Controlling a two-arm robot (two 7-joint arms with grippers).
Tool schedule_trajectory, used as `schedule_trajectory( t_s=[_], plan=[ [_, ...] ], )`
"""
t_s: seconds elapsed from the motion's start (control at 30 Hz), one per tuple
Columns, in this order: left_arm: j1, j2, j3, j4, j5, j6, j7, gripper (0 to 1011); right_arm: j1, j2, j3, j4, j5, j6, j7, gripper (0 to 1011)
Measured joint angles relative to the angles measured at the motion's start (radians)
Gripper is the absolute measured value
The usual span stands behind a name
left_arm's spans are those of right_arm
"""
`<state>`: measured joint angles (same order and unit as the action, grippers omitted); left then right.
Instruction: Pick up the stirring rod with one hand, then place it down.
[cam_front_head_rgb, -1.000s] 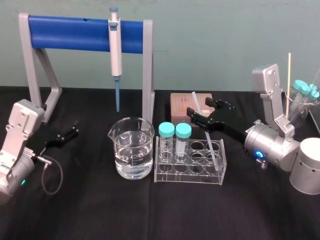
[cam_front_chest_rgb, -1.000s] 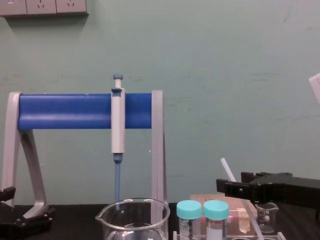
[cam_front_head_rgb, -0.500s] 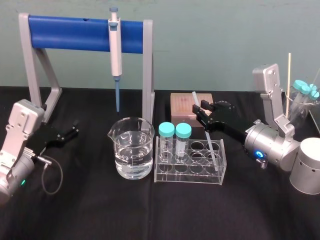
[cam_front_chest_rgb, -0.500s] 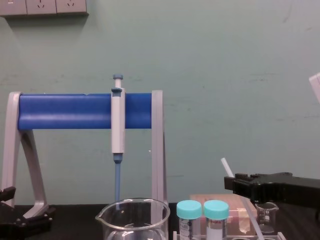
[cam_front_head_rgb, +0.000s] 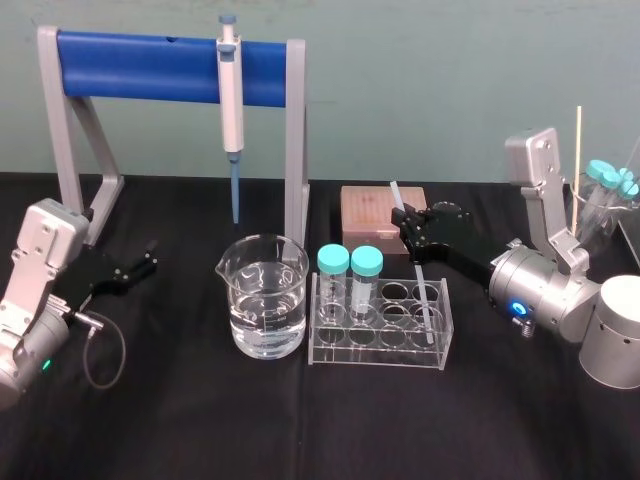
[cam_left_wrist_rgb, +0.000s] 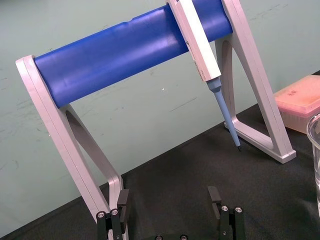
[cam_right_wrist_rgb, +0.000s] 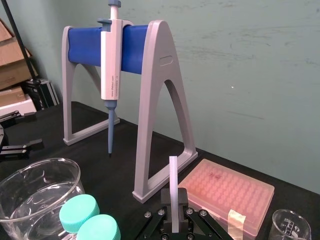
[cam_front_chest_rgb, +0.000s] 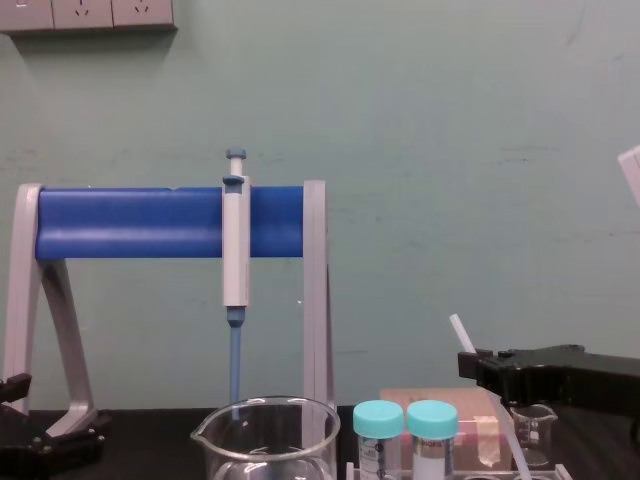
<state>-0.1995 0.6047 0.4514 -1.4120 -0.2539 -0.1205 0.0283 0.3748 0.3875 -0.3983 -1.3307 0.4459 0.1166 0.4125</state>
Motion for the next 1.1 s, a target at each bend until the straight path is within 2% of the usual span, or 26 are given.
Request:
schedule_trajectory(
  t_s=[0.23, 0.43, 0.53, 0.77, 0.83, 1.1],
  plan=[
    [0.000, 0.000, 0.000, 0.000, 0.000, 0.000, 0.000, 1000, 0.000, 0.000, 0.000, 0.000, 0.000, -0.001, 0.000, 71],
    [0.000, 0.000, 0.000, 0.000, 0.000, 0.000, 0.000, 1001, -0.032, -0.010, 0.026, -0.005, -0.006, -0.141, 0.021, 72],
    [0.000, 0.000, 0.000, 0.000, 0.000, 0.000, 0.000, 1000, -0.045, -0.017, 0.039, -0.008, -0.001, -0.183, 0.035, 71],
    [0.000, 0.000, 0.000, 0.000, 0.000, 0.000, 0.000, 1000, -0.072, -0.026, 0.069, -0.023, 0.027, -0.246, 0.062, 72],
    [0.000, 0.000, 0.000, 0.000, 0.000, 0.000, 0.000, 1001, -0.085, -0.028, 0.085, -0.043, 0.037, -0.276, 0.069, 71],
    [0.000, 0.000, 0.000, 0.000, 0.000, 0.000, 0.000, 1000, -0.111, -0.026, 0.130, -0.115, 0.061, -0.331, 0.073, 72]
  ],
)
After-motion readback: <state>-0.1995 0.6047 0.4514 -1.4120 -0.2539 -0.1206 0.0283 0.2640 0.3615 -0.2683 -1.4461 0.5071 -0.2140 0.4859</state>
